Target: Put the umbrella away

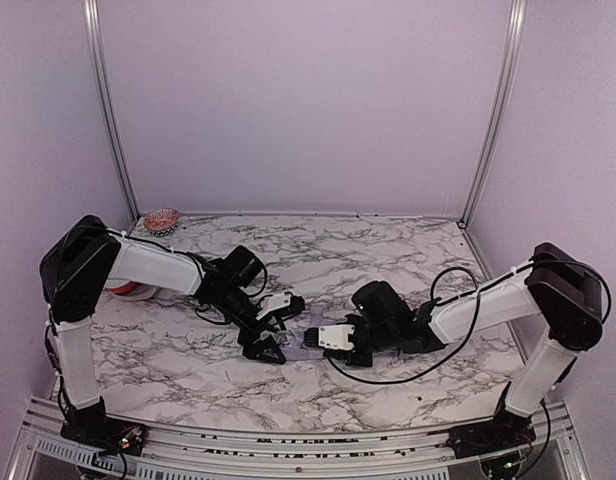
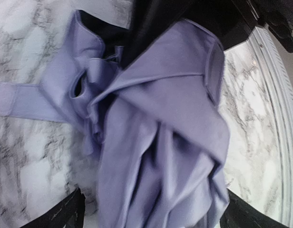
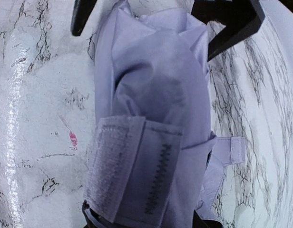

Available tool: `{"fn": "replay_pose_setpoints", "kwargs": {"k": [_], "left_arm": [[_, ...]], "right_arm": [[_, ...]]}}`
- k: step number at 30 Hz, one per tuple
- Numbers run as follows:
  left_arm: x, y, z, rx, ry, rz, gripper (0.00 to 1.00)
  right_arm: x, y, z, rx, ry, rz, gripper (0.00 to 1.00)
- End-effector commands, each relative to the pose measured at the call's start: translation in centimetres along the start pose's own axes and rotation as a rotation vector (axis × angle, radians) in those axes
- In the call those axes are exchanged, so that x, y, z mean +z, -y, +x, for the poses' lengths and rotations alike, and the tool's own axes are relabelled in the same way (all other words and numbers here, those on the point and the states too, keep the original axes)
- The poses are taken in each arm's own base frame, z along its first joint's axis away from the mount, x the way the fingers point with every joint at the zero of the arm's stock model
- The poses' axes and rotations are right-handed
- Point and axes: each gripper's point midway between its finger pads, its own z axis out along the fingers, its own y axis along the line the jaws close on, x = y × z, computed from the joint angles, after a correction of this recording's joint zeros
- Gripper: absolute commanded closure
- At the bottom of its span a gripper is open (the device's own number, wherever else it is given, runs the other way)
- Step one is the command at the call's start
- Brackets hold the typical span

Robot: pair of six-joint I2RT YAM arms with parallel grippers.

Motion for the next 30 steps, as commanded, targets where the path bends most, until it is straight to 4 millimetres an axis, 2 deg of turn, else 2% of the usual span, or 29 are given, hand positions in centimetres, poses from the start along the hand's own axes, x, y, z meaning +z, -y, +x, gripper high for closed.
{"fn": "replay_pose_setpoints", "kwargs": {"k": [1,5,6,8,10,13,16,19,24,27,30], "left_arm": [[-4.8,-5.0,-3.3,0.05,0.265,-0.364,0.01],[-7.7,-5.3,-3.8,0.125,0.351,-0.552,0.01],[-8.2,-4.8,-4.0,0.164,0.374,-0.575,0.01],[-8.6,-2.5,-4.3,0.289,0.407,-0.609,0.01],[-7.5,-0.3,-3.9,0.423,0.36,-0.638,0.01],[-5.6,1.5,-3.6,0.533,0.291,-0.652,0.01],[-4.5,2.6,-3.4,0.591,0.276,-0.606,0.01],[-3.9,3.4,-3.5,0.636,0.267,-0.577,0.01],[-2.4,2.6,-3.0,0.776,0.087,-0.674,0.02],[-1.0,0.9,-1.3,0.761,-0.043,-0.66,0.01],[-0.1,0.0,-1.4,0.759,-0.103,-0.626,0.01]], "right_arm": [[0.0,-0.8,0.8,0.061,-0.059,-0.059,0.83],[0.0,-1.3,0.7,0.134,-0.092,-0.109,0.83],[0.0,-1.8,0.6,0.162,-0.095,-0.137,0.83],[-0.1,-2.7,0.3,0.211,-0.1,-0.203,0.82],[-0.2,-3.9,0.5,0.261,-0.124,-0.269,0.82],[-0.3,-5.1,1.0,0.31,-0.142,-0.329,0.81],[-0.2,-5.6,1.1,0.373,-0.13,-0.398,0.8],[0.4,-5.2,1.7,0.442,-0.141,-0.439,0.8],[0.6,-4.0,1.7,0.557,-0.086,-0.518,0.8],[0.8,-4.1,1.6,0.576,-0.082,-0.554,0.8],[0.9,-4.3,1.7,0.579,-0.094,-0.579,0.8]]}}
